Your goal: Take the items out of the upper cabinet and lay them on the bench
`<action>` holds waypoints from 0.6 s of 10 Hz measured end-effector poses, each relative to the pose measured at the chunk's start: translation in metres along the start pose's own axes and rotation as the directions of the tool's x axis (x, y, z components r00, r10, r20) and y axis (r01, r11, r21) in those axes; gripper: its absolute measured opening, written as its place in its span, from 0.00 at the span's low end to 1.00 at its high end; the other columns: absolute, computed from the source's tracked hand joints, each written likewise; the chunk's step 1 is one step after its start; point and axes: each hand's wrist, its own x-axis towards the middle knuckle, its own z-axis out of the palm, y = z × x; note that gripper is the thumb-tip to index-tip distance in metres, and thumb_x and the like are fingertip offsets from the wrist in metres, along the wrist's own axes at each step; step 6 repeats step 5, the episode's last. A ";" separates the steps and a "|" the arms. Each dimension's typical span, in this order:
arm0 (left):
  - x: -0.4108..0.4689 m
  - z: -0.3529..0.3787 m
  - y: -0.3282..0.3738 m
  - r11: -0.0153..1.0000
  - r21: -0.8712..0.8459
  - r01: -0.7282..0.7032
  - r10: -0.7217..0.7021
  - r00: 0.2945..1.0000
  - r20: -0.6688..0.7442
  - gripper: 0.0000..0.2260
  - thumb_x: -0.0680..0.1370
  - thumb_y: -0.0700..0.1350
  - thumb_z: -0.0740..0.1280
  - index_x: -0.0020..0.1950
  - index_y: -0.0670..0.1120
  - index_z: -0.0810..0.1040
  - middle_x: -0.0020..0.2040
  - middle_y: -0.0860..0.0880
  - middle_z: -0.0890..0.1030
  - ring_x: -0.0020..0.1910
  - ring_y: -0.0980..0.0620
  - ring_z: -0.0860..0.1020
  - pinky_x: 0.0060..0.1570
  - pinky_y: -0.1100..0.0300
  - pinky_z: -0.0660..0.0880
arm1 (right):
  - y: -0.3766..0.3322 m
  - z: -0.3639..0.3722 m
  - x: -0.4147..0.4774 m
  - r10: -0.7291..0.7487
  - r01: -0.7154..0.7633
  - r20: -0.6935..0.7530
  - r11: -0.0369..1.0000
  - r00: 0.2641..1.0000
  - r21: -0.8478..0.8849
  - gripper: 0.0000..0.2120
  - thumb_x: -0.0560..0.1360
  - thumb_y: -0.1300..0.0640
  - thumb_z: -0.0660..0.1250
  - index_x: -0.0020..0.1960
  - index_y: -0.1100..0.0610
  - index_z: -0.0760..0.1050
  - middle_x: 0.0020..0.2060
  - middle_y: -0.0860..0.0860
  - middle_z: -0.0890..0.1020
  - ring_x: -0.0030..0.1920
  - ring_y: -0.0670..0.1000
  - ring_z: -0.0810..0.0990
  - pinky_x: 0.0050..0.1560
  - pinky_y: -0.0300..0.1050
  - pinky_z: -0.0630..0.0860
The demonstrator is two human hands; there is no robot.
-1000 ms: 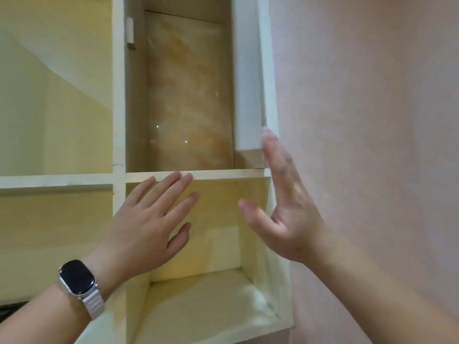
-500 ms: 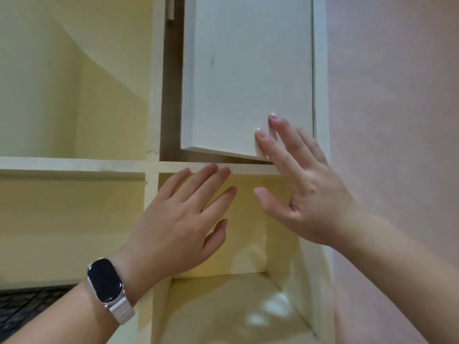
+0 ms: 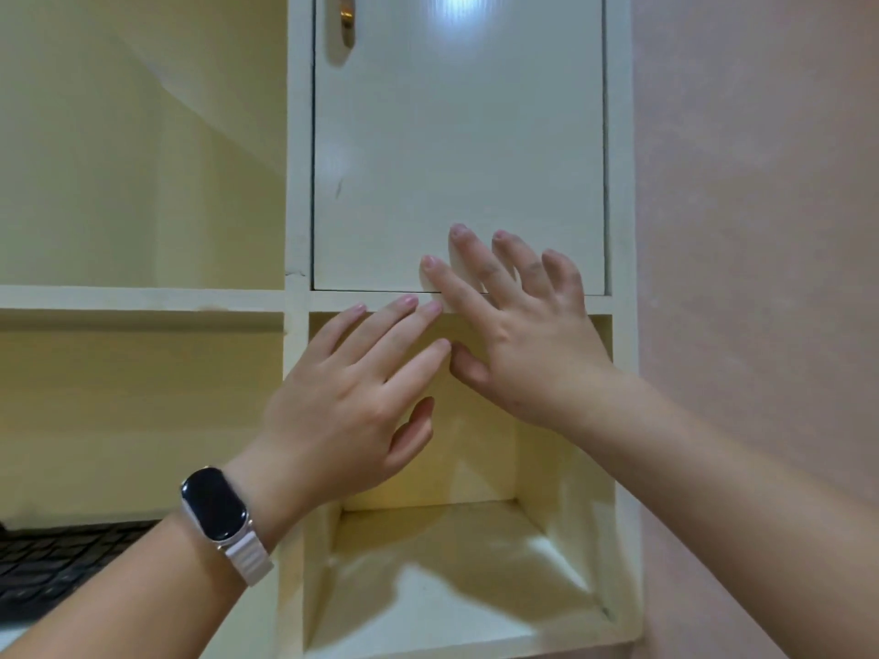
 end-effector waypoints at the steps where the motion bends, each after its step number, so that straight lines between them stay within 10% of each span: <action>1: 0.002 -0.002 0.000 1.000 -0.001 -0.006 0.006 1.000 0.015 0.19 0.74 0.49 0.66 0.63 0.44 0.79 0.71 0.42 0.73 0.71 0.42 0.70 0.67 0.43 0.67 | 0.002 -0.007 0.002 -0.002 0.002 0.052 1.000 0.999 -0.002 0.36 0.70 0.41 0.63 0.76 0.46 0.59 0.77 0.53 0.62 0.73 0.60 0.61 0.66 0.66 0.62; 6: -0.013 -0.048 0.042 0.979 -0.152 0.133 -0.111 0.983 0.148 0.19 0.76 0.51 0.64 0.64 0.45 0.79 0.64 0.44 0.79 0.66 0.43 0.75 0.65 0.44 0.68 | 0.006 -0.051 -0.082 0.085 -0.124 0.172 0.964 0.981 0.236 0.26 0.72 0.43 0.58 0.64 0.56 0.76 0.65 0.57 0.76 0.63 0.60 0.74 0.59 0.56 0.70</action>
